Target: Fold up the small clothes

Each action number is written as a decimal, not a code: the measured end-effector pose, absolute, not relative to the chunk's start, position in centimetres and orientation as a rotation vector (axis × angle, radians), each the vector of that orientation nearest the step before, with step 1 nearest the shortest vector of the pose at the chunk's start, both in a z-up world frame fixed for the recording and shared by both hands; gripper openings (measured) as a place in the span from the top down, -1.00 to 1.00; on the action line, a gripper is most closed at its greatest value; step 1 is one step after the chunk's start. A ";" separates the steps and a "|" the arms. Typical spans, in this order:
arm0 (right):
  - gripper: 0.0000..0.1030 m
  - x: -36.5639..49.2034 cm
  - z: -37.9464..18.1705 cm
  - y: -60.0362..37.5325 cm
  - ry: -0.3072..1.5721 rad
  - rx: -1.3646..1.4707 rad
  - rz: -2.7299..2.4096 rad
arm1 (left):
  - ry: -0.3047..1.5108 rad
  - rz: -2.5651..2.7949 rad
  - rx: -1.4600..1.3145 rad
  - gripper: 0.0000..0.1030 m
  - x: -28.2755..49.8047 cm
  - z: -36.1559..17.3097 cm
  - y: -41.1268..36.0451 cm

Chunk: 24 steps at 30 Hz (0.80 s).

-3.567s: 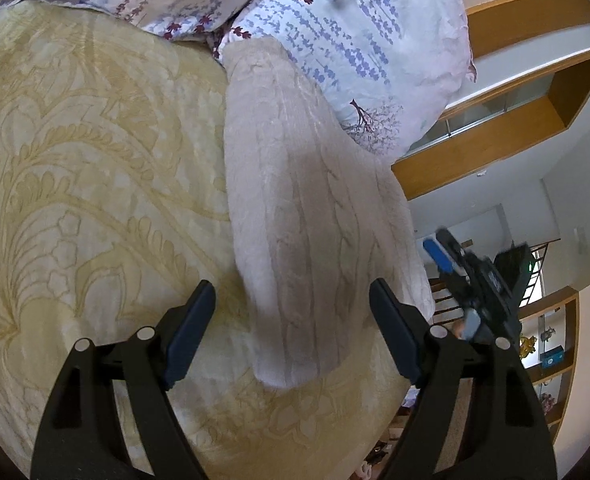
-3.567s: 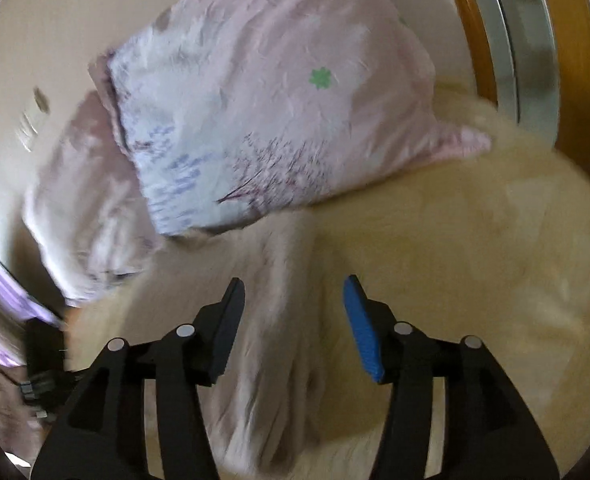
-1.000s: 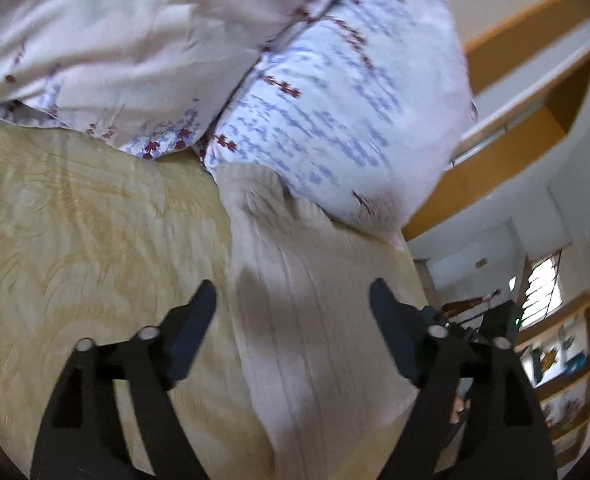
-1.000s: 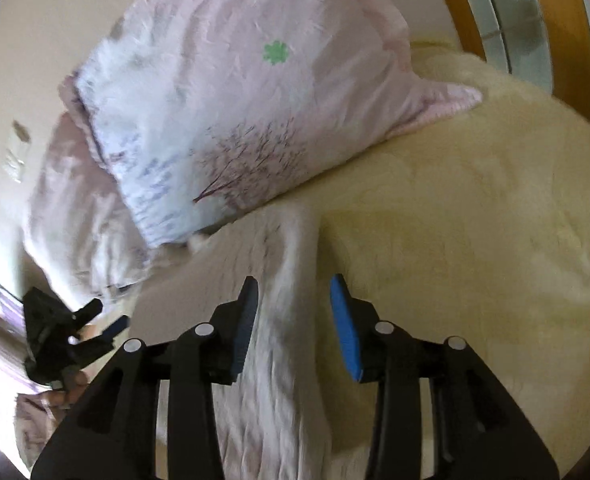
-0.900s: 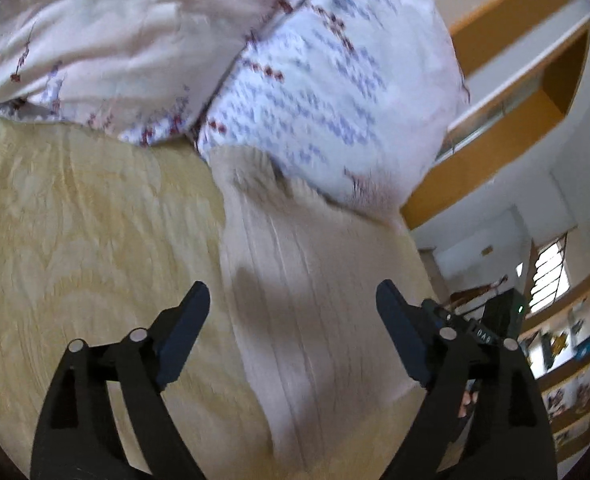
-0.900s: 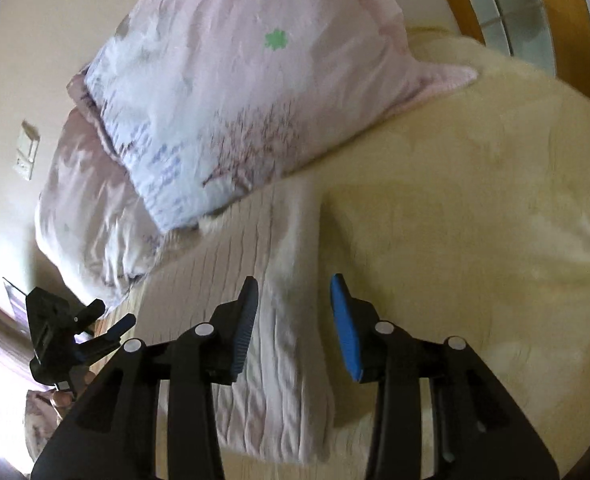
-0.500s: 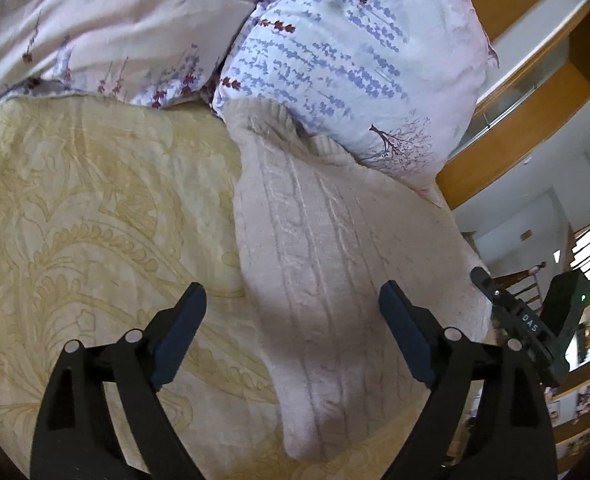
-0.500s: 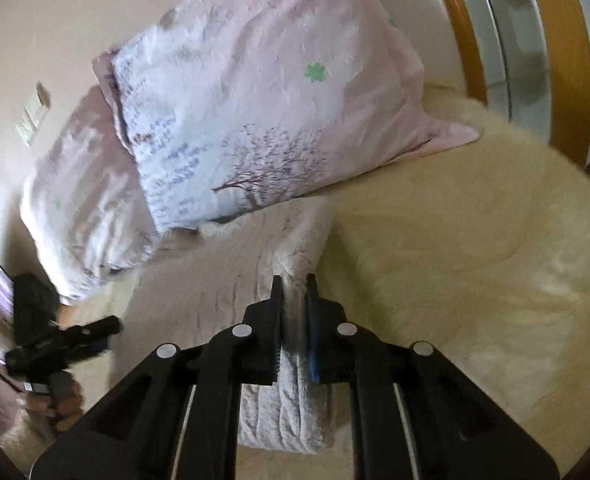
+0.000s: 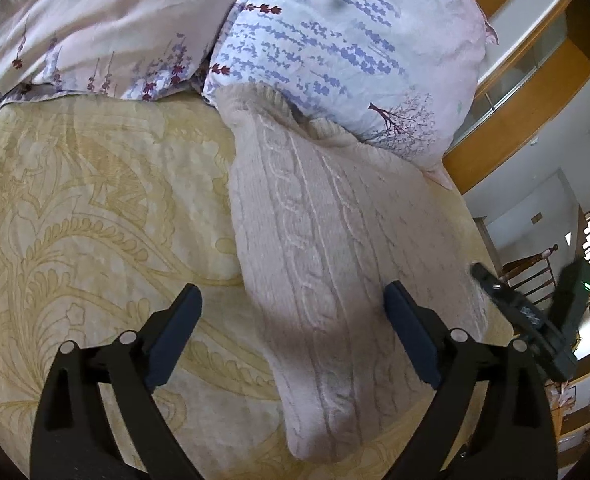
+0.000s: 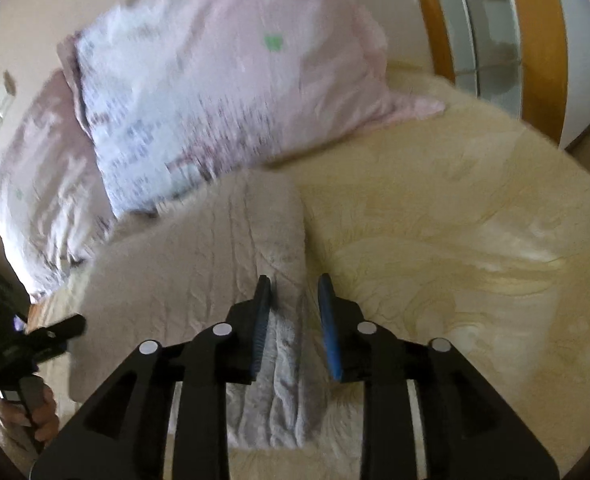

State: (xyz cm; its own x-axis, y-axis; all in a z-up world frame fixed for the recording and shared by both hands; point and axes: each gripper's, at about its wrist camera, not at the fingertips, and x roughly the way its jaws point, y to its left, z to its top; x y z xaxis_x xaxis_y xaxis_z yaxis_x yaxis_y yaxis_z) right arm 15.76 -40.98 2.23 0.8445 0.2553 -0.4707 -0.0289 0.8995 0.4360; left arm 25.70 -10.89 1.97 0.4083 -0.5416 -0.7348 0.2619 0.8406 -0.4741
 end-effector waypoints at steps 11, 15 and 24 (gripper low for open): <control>0.19 15.6 0.4 -36.1 0.619 0.229 0.205 | 1.026 -0.497 -0.218 -0.93 25.2 1.5 -12.0; 0.08 15.5 0.4 -36.6 0.636 0.262 0.238 | 1.025 -0.487 -0.204 -0.96 25.3 1.5 -12.0; -0.58 18.1 2.0 -42.9 0.671 0.607 0.333 | 1.038 -0.492 -0.199 -0.96 25.5 1.5 -12.0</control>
